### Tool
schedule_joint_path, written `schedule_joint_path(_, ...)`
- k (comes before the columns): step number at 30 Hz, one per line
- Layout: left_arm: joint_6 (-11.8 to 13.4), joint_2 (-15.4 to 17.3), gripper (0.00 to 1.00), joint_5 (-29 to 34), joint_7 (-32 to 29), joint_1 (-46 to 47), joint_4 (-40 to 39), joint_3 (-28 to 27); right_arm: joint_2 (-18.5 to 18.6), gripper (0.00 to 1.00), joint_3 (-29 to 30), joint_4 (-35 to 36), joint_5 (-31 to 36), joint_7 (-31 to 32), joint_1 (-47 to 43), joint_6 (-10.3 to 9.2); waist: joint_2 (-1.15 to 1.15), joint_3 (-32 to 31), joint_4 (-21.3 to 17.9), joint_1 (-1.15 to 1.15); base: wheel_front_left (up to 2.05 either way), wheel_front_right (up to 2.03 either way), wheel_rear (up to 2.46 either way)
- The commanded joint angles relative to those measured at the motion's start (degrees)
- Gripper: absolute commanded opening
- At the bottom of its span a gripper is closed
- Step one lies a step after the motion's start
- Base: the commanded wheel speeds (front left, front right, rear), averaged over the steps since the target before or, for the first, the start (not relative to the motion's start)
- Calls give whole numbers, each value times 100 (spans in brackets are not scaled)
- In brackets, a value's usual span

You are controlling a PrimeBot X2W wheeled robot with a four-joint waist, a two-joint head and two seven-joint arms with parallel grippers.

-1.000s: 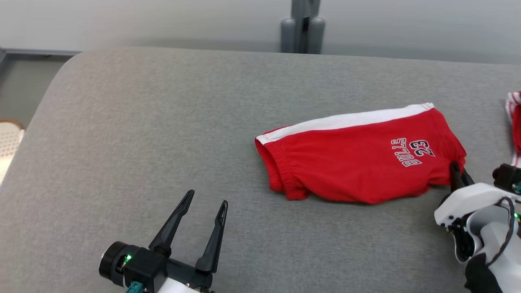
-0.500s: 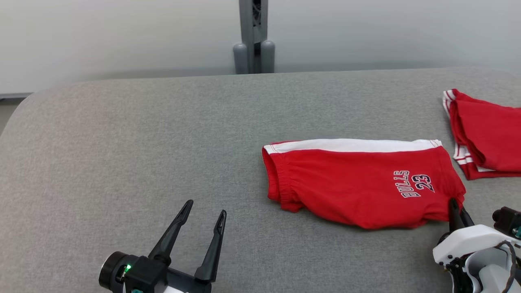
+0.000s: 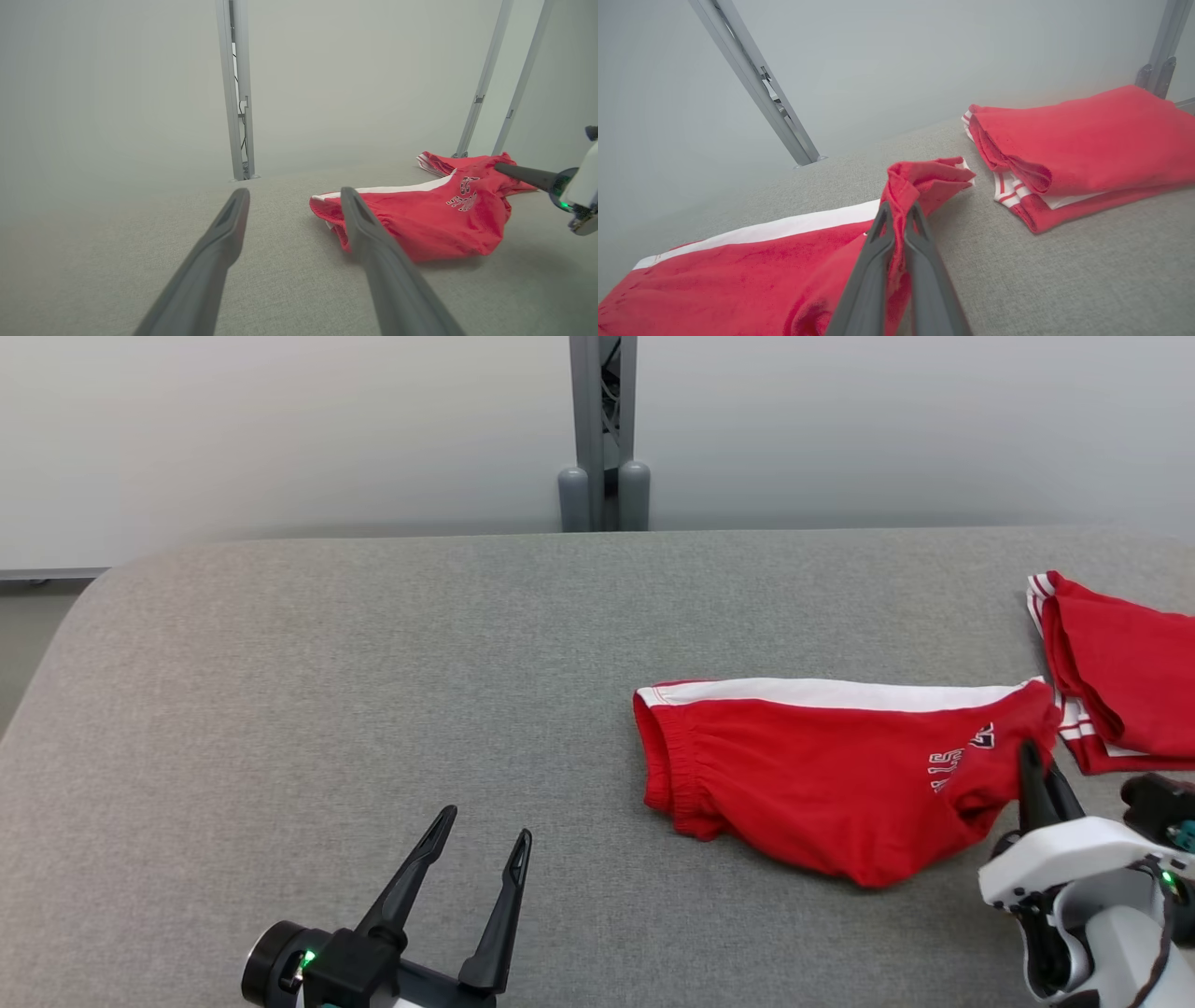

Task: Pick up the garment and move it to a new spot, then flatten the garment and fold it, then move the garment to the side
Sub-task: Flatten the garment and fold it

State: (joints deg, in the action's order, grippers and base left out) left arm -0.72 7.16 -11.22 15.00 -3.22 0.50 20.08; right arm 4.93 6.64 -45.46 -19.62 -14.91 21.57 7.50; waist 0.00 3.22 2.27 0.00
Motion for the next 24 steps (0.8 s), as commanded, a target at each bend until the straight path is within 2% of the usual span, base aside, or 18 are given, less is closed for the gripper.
schedule_joint_path(1, 22, 17, 100, -28, 23, -45, 12, -20, -9, 0, -56, 114, 33, -38, -31, -2, 0, -40, 56, 0, 0, 0, 0)
schedule_joint_path(13, 15, 3, 100, -38, 23, -56, 67, 20, -184, 0, -1214, 1286, -14, 602, 116, -2, 0, -108, 290, 0, 0, 0, 0)
schedule_joint_path(18, -5, 0, 100, -44, 23, 13, 95, 41, -182, 0, -1843, 1480, -300, 793, 247, -2, 0, -61, 412, 0, 0, 0, 0)
schedule_joint_path(24, -33, -28, 100, -53, 23, 92, 136, 57, -183, 0, -2442, 1389, -370, 1034, 405, -2, 0, 6, 589, 0, 0, 0, 0)
